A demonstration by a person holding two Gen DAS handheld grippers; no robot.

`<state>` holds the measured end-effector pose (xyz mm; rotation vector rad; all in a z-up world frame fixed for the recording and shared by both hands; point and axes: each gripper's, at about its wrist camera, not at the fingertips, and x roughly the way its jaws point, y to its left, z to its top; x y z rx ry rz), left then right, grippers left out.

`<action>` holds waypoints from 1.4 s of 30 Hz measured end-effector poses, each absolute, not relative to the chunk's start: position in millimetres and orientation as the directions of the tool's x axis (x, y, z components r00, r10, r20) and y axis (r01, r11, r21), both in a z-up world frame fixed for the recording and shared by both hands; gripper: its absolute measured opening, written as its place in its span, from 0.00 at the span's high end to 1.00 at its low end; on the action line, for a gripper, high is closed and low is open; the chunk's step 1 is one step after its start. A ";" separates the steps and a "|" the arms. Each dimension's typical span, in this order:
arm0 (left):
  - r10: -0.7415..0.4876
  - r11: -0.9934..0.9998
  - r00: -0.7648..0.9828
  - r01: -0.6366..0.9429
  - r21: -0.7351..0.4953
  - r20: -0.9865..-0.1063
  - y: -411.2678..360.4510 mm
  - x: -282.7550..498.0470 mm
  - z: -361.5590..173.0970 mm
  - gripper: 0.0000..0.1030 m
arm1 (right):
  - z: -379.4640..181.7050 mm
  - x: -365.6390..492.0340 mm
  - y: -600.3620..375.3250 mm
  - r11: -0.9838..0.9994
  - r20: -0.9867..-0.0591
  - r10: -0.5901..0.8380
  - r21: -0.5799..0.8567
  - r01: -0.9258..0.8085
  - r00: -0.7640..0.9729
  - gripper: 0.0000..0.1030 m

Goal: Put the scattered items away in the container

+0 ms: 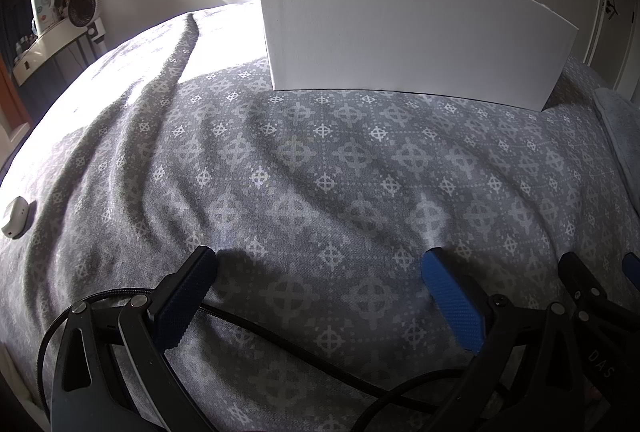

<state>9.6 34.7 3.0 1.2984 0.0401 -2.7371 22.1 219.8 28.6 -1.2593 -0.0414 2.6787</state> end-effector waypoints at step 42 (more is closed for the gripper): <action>-0.076 -0.994 -0.631 0.113 0.005 -0.772 31.5 8.0 5.7 0.00 | 27.7 23.2 219.9 -0.983 -0.761 0.175 -0.101 -0.152 -0.625 0.00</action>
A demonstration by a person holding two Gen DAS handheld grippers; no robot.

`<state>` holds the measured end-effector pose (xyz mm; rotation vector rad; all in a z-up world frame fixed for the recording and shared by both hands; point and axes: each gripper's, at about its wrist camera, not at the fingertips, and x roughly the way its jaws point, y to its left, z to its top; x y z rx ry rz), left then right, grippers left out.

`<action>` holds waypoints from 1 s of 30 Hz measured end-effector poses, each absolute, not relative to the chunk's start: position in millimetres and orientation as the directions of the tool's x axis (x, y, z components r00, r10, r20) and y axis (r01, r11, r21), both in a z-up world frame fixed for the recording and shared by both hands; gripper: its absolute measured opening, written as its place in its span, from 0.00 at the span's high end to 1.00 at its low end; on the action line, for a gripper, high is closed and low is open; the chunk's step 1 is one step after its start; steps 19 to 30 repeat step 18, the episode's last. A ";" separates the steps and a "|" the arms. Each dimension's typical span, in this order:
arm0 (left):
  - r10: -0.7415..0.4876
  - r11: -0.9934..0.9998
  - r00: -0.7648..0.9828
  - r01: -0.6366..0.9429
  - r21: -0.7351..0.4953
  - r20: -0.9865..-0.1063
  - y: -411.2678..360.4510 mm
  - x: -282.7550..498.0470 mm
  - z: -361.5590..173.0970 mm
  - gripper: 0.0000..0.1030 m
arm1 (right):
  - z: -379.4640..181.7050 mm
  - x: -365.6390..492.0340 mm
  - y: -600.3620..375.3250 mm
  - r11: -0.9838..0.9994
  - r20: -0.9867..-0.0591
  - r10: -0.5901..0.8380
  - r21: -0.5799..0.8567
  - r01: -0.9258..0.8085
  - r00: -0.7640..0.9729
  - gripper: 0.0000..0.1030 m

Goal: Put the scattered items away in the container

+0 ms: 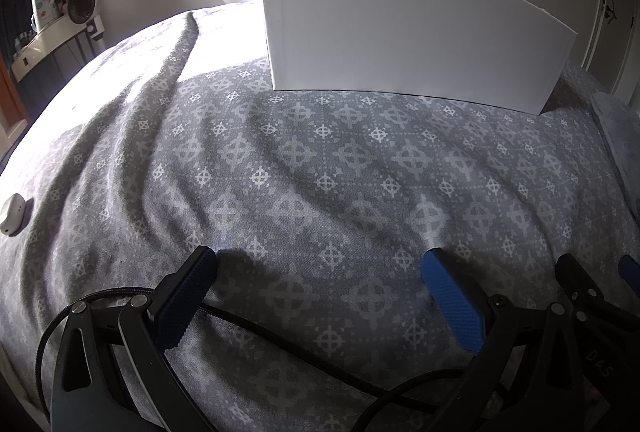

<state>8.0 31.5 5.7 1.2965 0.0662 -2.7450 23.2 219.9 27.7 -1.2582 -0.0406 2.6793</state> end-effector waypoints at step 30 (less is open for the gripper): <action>-0.078 -0.993 -0.631 0.114 0.007 -0.772 31.8 8.0 6.1 0.00 | 28.5 21.6 221.1 -0.985 -0.765 0.160 -0.083 -0.150 -0.624 0.00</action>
